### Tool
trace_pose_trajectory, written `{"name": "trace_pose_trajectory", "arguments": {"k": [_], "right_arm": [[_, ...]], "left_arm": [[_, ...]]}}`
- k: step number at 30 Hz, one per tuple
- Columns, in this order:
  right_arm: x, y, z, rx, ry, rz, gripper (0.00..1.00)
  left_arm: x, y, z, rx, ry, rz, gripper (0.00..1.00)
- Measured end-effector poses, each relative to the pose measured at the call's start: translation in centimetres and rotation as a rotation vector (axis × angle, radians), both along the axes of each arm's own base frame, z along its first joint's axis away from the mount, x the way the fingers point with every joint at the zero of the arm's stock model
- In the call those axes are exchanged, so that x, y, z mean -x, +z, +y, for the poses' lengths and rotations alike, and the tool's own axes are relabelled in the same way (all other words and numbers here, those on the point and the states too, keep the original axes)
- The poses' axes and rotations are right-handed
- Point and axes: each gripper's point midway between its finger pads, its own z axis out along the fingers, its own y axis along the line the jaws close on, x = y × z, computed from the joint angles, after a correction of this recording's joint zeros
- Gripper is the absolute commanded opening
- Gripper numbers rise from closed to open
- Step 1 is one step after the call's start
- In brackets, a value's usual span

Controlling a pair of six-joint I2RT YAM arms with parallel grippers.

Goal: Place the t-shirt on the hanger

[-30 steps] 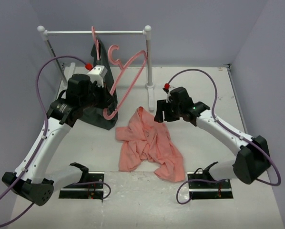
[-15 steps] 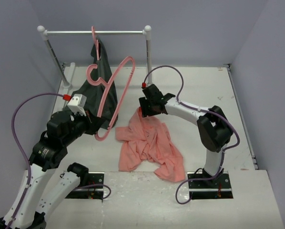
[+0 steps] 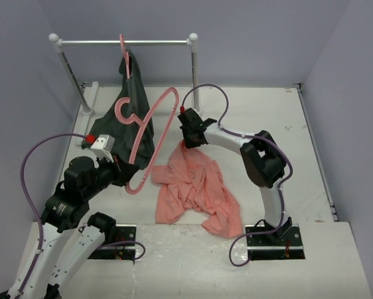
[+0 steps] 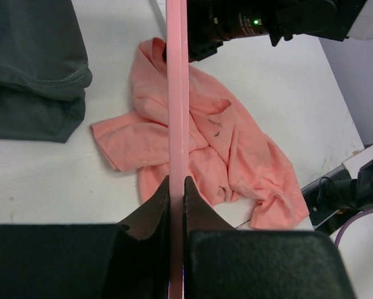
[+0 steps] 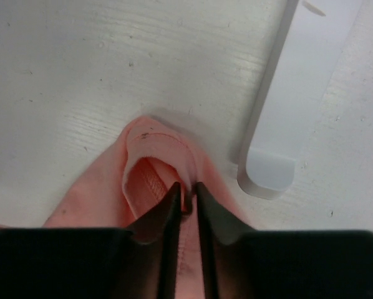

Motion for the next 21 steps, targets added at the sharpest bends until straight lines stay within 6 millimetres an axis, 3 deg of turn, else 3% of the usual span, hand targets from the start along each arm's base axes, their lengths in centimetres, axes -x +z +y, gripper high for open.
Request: {"name": "trace_pose_trajectory", "arguments": {"k": [3, 6, 10, 15, 21], "right_arm": [[-0.2, 0.0, 0.1, -0.005, 0.0, -0.013, 0.0], [0.1, 0.1, -0.3, -0.002, -0.001, -0.015, 0.0], [0.2, 1.8, -0.7, -0.013, -0.01, -0.046, 0.0], [-0.5, 7.1, -1.6, -0.09, -0.039, -0.128, 0.0], [-0.8, 12.5, -5.0, -0.173, -0.124, -0.185, 0.0]], "left_arm": [[0.5, 0.3, -0.3, 0.015, -0.024, -0.009, 0.0], [1.2, 0.4, -0.7, 0.035, -0.055, -0.007, 0.0], [2.3, 0.0, -1.1, 0.061, -0.1, 0.0, 0.0], [3.3, -1.2, -2.1, 0.094, -0.16, 0.037, 0.0], [3.8, -2.1, -3.3, 0.147, -0.226, 0.052, 0.0]]}}
